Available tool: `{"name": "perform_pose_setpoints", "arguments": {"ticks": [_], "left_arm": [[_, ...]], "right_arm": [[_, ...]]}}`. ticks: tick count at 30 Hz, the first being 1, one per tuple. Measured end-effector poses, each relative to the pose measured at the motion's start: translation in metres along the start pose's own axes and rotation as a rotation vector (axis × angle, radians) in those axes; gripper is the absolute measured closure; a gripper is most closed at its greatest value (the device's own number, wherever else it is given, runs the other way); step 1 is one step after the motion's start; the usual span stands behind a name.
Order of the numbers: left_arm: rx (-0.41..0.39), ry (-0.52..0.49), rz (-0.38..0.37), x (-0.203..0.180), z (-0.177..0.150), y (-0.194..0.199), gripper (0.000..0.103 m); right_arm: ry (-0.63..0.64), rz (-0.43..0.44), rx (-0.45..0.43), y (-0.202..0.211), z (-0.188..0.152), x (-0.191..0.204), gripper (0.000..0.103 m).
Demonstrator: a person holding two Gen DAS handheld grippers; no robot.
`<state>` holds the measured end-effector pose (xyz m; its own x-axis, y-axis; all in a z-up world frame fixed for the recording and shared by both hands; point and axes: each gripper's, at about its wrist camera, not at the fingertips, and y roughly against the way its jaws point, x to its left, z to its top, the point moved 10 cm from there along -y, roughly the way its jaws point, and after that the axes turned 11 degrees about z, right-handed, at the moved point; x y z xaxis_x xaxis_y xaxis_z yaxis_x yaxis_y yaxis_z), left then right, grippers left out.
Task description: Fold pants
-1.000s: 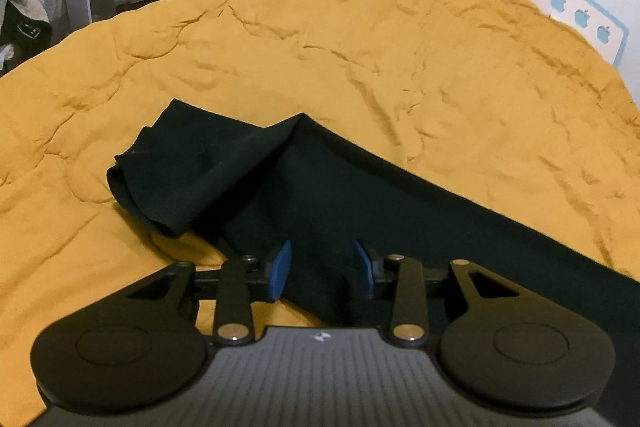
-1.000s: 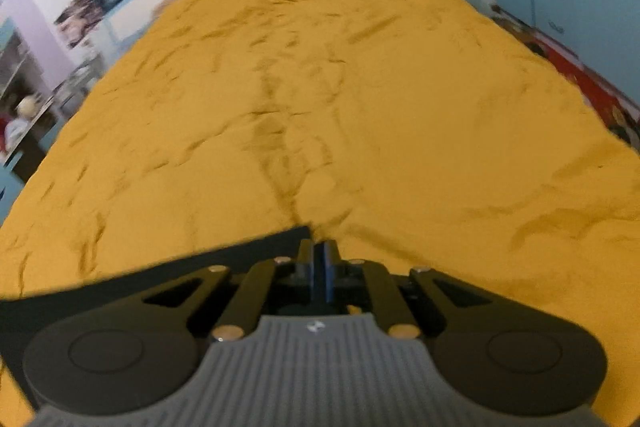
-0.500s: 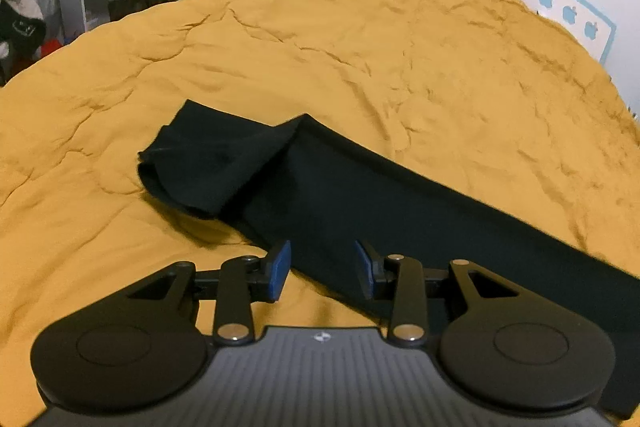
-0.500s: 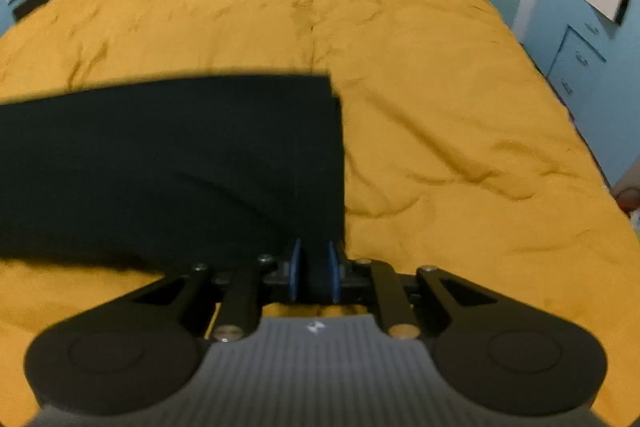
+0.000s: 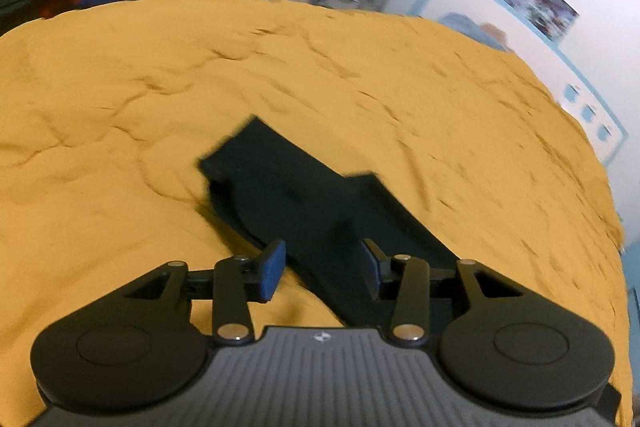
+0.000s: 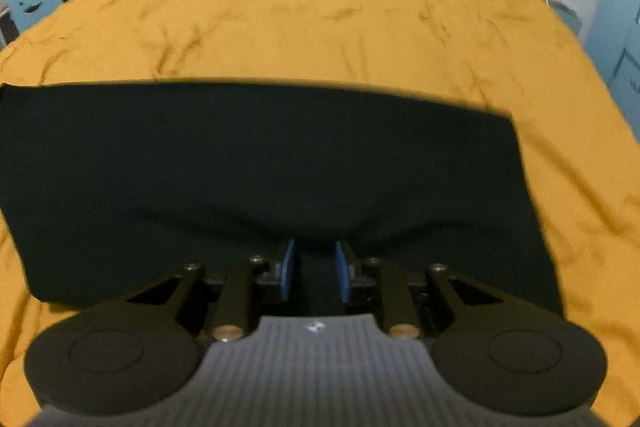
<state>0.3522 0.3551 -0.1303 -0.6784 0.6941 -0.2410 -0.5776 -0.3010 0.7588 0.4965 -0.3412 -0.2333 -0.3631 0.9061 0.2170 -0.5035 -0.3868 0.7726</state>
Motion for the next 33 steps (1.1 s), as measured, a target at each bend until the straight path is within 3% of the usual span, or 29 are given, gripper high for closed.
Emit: {"name": "perform_pose_setpoints", "arguments": {"ticks": [3,6,8,11,13,15,17,20,26,27,29,33], "left_arm": [[-0.032,-0.05,0.024,0.007,0.018,-0.014,0.052],[-0.075,-0.218,-0.016,-0.01,0.023,-0.012,0.046],[-0.112,-0.361,-0.045,-0.027,0.016,-0.005,0.032],[-0.111,-0.502,-0.054,-0.042,-0.004,-0.007,0.03],[-0.105,-0.576,-0.014,-0.044,-0.016,-0.017,0.03],[-0.099,-0.648,0.036,-0.044,-0.025,-0.028,0.043],[-0.098,-0.677,0.091,-0.04,-0.025,-0.035,0.084],[-0.127,-0.634,0.089,-0.034,-0.004,-0.035,0.101],[-0.208,-0.572,0.198,-0.032,0.074,-0.053,0.101],[-0.207,-0.556,0.235,-0.03,0.086,-0.062,0.101],[-0.194,-0.493,0.284,-0.022,0.103,-0.075,0.084],[-0.211,-0.33,0.328,-0.002,0.12,-0.075,0.077]], "right_arm": [[-0.041,-0.003,-0.066,0.016,0.01,-0.003,0.084],[-0.067,-0.06,-0.06,0.022,0.012,-0.015,0.083],[-0.079,-0.089,-0.061,0.025,0.01,-0.024,0.083],[-0.094,-0.11,-0.062,0.025,0.006,-0.03,0.083],[-0.104,-0.125,-0.058,0.023,0.001,-0.034,0.083],[-0.117,-0.125,-0.063,0.024,-0.003,-0.035,0.083],[-0.115,-0.129,-0.059,0.02,-0.002,-0.033,0.081],[-0.087,-0.131,-0.05,0.016,0.0,-0.029,0.077],[-0.081,-0.144,-0.049,0.014,-0.001,-0.027,0.077],[-0.08,-0.146,-0.049,0.014,-0.001,-0.026,0.077],[-0.075,-0.15,-0.048,0.013,-0.001,-0.026,0.077],[-0.07,-0.151,-0.047,0.013,0.0,-0.025,0.077]]}}
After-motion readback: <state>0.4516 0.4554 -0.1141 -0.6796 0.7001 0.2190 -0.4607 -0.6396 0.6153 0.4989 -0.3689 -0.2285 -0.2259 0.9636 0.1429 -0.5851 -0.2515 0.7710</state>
